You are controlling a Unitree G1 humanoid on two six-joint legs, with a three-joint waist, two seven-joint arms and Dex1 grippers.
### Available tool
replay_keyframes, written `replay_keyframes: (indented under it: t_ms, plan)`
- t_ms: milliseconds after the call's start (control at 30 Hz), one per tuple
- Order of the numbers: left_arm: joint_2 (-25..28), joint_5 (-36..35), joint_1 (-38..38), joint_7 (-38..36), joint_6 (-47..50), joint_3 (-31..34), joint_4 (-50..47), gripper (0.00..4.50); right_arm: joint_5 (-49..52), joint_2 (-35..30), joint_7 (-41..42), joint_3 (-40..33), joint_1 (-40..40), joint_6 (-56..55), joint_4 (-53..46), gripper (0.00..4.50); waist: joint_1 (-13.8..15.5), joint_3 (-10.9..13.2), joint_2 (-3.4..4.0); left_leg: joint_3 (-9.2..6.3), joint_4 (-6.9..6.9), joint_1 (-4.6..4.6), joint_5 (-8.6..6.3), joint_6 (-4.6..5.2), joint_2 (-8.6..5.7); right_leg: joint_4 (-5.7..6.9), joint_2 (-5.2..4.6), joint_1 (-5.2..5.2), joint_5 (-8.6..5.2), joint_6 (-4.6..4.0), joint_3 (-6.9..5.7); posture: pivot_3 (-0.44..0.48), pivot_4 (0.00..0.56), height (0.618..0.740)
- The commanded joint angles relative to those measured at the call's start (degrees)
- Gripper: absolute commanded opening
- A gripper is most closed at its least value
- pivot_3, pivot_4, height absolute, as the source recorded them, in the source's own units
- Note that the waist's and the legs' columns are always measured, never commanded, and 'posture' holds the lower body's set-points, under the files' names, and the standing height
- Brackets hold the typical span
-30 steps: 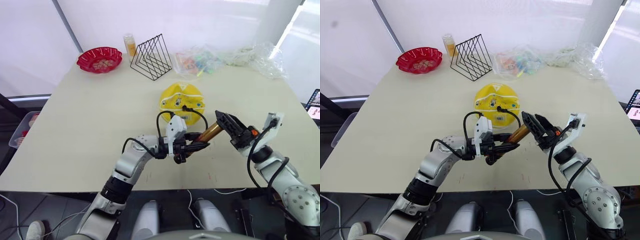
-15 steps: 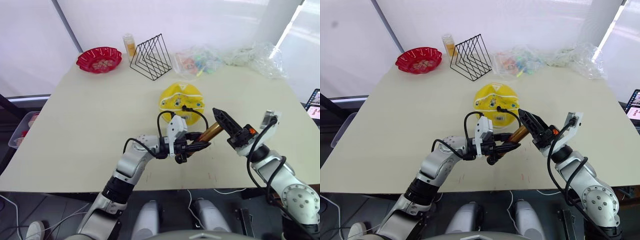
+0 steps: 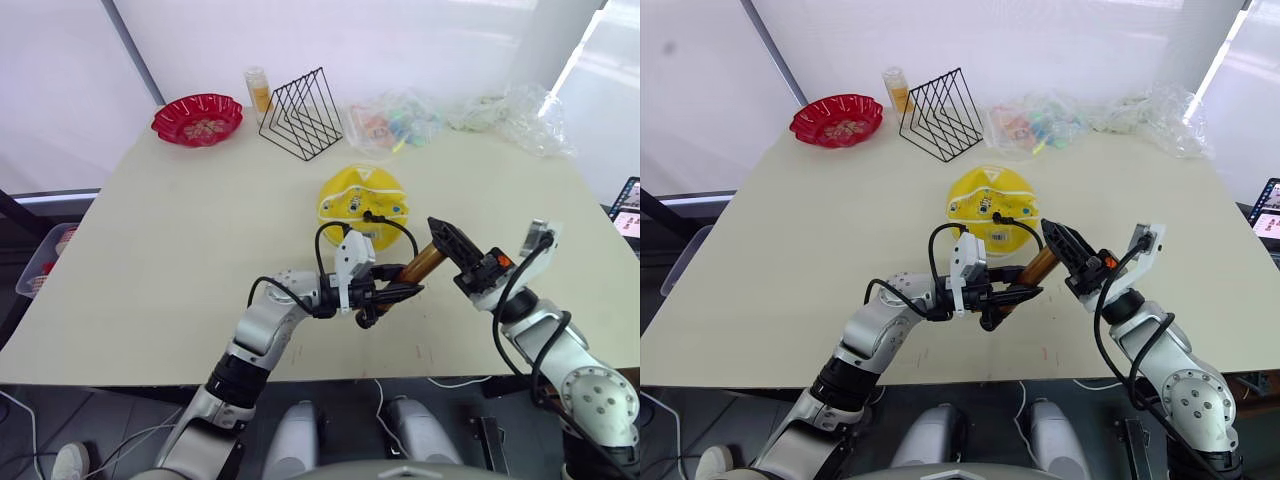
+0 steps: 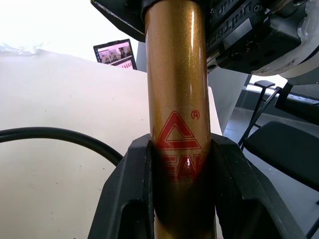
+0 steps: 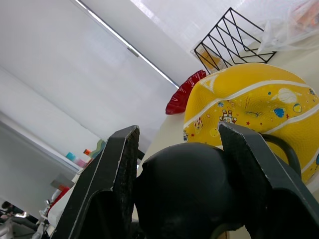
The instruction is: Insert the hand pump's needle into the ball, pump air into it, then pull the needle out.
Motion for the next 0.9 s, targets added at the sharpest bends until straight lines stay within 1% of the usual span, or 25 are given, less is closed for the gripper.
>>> replay_keyframes:
  t_ms: [33,233,267,300,367,467,500,600,733,833,900]
  plan:
    - [-0.16,-0.07,-0.25,-0.12,-0.2,0.07,-0.07,1.01,-0.82,-0.26,1.26,0.22,-1.11,-0.98,-2.08,2.03,-0.02,0.0,0.0,0.0,0.0,0.0,0.0,0.0,0.0,0.0,0.0,0.0,0.0,0.0,0.0,0.0,0.15,0.735]
    - [0.7,-1.08,-0.48,-1.19,0.7,0.95,0.33,1.01,-2.79,-0.55,2.48,0.46,-1.39,-1.19,-1.88,2.03,-0.3,0.0,0.0,-0.01,0.0,-0.02,0.0,0.0,0.0,-0.02,0.0,-0.01,-0.01,-0.01,-0.01,0.0,0.15,0.735]
    - [1.07,-1.17,-0.61,-1.46,0.68,1.24,0.52,2.02,-3.79,-0.78,3.53,0.61,-1.58,-1.49,-1.93,2.03,-0.36,0.0,0.0,-0.02,-0.01,-0.03,0.0,0.0,0.0,-0.02,0.0,-0.01,-0.01,-0.01,-0.02,0.0,0.15,0.735]
    - [1.38,-1.16,-0.75,-1.63,0.59,1.51,0.7,2.48,-5.23,-1.15,4.58,0.74,-1.76,-1.91,-2.05,2.03,-0.57,0.0,0.0,-0.02,0.0,-0.04,0.0,0.0,0.0,-0.03,0.0,-0.01,-0.01,-0.01,-0.02,0.0,0.15,0.735]
    - [1.69,-1.18,-0.91,-1.78,0.44,1.73,0.9,3.1,-7.08,-1.46,5.8,0.91,-1.91,-2.39,-2.14,2.03,-0.86,0.0,0.0,-0.03,0.0,-0.05,0.0,0.0,0.0,-0.02,0.0,-0.04,-0.01,0.0,-0.03,0.0,0.15,0.735]
    - [4.31,-1.02,-1.16,-4.77,-0.51,2.05,1.68,4.31,-9.76,-2.62,9.76,1.15,-2.64,-3.32,-2.47,2.03,-1.06,0.0,0.0,-0.09,0.0,-0.14,0.0,0.0,0.0,-0.02,0.0,-0.11,0.0,0.01,-0.09,0.0,0.15,0.735]
    - [4.95,-1.14,-1.14,-5.58,-0.49,2.1,1.8,4.46,-10.49,-2.9,10.93,1.25,-2.77,-3.58,-2.6,2.03,-1.13,0.0,0.0,-0.11,0.0,-0.24,0.0,0.0,0.0,-0.01,0.0,-0.22,0.02,0.04,-0.11,0.0,0.15,0.735]
    - [6.97,0.65,-1.16,-7.55,-1.9,0.84,2.75,4.46,-15.43,-5.51,15.89,2.25,-3.14,-4.69,-2.84,2.03,-1.05,0.0,0.01,-0.15,0.0,-0.42,0.0,0.0,0.0,0.01,0.0,-0.39,0.03,0.06,-0.16,0.0,0.15,0.735]
    - [8.4,3.25,-0.44,-8.69,-1.84,-1.83,3.82,4.46,-19.29,-6.23,19.45,3.32,-3.23,-6.25,-2.64,2.03,-0.91,0.0,0.0,-0.23,0.0,-0.61,0.0,0.0,0.0,-0.02,0.0,-0.48,0.04,0.04,-0.23,0.0,0.15,0.735]
    - [8.59,5.33,-0.05,-8.81,-3.42,-3.39,5.34,4.46,-22.14,-6.44,21.96,4.29,-3.37,-7.52,-2.6,2.03,-0.94,0.0,0.01,-0.23,0.0,-0.61,0.0,0.0,-0.01,-0.02,0.0,-0.49,0.04,0.05,-0.23,0.0,0.15,0.735]
    - [7.77,6.71,-0.02,-8.01,-4.29,-4.26,7.58,4.46,-24.64,-6.35,23.67,5.54,-3.69,-8.79,-2.66,2.03,-0.93,0.0,0.01,-0.23,0.0,-0.61,0.0,0.0,-0.01,-0.01,0.0,-0.49,0.04,0.05,-0.24,0.0,0.15,0.735]
